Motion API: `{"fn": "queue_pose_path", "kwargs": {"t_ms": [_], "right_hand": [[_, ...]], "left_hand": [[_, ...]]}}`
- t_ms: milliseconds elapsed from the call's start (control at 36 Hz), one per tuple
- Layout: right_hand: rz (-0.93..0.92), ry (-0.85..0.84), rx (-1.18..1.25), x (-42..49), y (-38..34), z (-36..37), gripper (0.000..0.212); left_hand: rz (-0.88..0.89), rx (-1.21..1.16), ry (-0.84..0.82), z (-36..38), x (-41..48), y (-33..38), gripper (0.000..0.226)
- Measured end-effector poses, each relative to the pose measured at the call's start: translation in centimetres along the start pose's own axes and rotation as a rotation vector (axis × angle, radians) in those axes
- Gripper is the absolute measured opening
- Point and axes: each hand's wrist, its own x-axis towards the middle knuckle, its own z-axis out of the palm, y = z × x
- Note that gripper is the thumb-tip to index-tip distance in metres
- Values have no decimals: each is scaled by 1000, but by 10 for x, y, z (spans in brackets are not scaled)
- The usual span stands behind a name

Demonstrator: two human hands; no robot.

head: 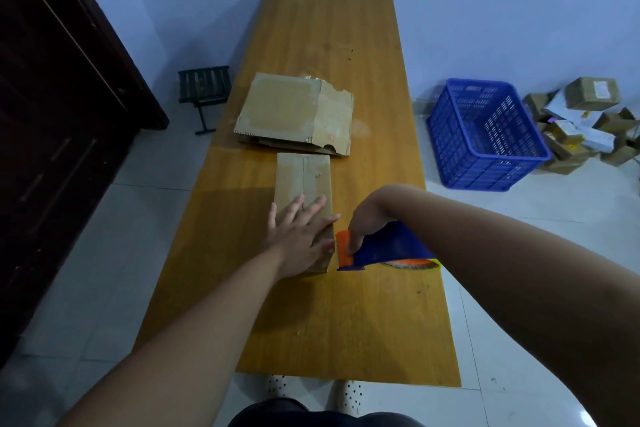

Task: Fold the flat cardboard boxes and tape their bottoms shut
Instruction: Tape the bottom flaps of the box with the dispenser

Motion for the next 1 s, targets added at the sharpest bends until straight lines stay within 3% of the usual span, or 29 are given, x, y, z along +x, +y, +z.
{"fn": "queue_pose_path", "kwargs": {"t_ms": [111, 167, 250, 361, 472, 750, 944, 1000], "right_hand": [[-23, 39, 23, 12, -2, 9, 54], [-13, 98, -26, 17, 2, 19, 49], [142, 272, -231, 29, 24, 55, 36], [240, 382, 2, 51, 56, 99, 43], [215, 576, 136, 60, 60, 107, 40], [46, 998, 51, 65, 41, 104, 60], [57, 1019, -129, 75, 43, 105, 84], [89, 1010, -148, 84, 45, 108, 83]], "left_hand": [[-22, 31, -28, -1, 1, 2, 50], [-20, 37, -36, -1, 1, 2, 50], [-10, 2, -33, 2, -2, 0, 50], [-8, 3, -2, 4, 1, -2, 49], [-6, 39, -15, 5, 4, -2, 50], [-5, 66, -23, 4, 3, -1, 51], [-5, 63, -25, 4, 3, -2, 50], [2, 58, -21, 4, 4, -3, 50]]}}
